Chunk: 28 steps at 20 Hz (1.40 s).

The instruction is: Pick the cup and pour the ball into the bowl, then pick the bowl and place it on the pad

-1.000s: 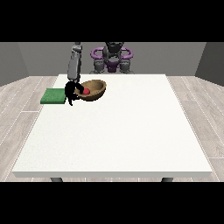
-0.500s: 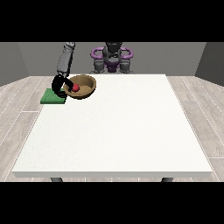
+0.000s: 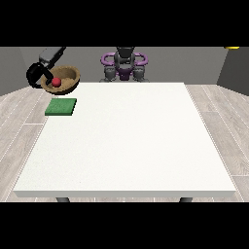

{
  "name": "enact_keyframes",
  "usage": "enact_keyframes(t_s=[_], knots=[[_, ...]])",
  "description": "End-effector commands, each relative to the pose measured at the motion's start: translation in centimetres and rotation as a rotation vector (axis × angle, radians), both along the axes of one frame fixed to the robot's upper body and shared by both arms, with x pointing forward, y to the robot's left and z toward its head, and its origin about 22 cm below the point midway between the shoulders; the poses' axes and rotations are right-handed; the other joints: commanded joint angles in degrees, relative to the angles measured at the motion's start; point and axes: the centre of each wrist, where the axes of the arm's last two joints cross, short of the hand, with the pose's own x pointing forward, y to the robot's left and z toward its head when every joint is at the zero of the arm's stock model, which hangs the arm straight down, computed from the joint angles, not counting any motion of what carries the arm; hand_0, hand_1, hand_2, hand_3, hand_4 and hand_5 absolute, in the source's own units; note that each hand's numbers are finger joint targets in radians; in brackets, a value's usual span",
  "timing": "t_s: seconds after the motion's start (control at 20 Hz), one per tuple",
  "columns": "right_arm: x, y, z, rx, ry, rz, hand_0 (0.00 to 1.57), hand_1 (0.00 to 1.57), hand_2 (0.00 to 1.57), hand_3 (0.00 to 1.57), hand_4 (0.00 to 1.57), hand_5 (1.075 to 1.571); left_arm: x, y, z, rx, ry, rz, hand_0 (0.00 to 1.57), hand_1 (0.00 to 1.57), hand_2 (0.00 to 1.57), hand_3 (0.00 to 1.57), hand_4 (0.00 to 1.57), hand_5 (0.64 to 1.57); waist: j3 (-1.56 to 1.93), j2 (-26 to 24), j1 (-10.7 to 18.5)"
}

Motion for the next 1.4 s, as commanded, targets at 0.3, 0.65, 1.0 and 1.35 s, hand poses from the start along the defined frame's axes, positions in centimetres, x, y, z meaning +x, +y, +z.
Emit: enact_keyframes(t_s=[0.3,0.65,1.0,1.35], knots=[[-0.7,-1.1,0.0,-0.002,0.060,0.053,1.57,1.57,1.57,0.46,1.11,1.567,-2.2,3.5,-4.2,-0.011,0.055,0.056,0.00,0.00,0.00,0.00,1.21,1.554,0.06,-1.34,-3.23],[1.4,0.8,-0.5,0.097,-0.077,0.021,1.57,1.57,1.57,0.44,1.06,1.569,-2.3,4.3,-1.6,0.001,-0.093,0.046,0.00,0.00,0.00,0.00,1.21,1.553,0.08,6.28,-1.88],[2.0,1.3,-0.9,0.179,-0.041,0.032,1.57,1.57,1.57,0.59,1.00,1.571,-2.5,4.9,-2.4,0.013,-0.050,0.052,0.00,0.00,0.00,0.00,1.20,1.556,0.08,4.18,-2.96],[0.1,-2.7,0.1,0.122,-0.093,-0.146,1.57,1.57,1.57,1.09,0.00,1.550,-3.0,5.0,-0.3,0.024,-0.092,0.062,0.00,0.00,0.00,0.00,1.19,1.563,0.11,6.63,-2.19]])
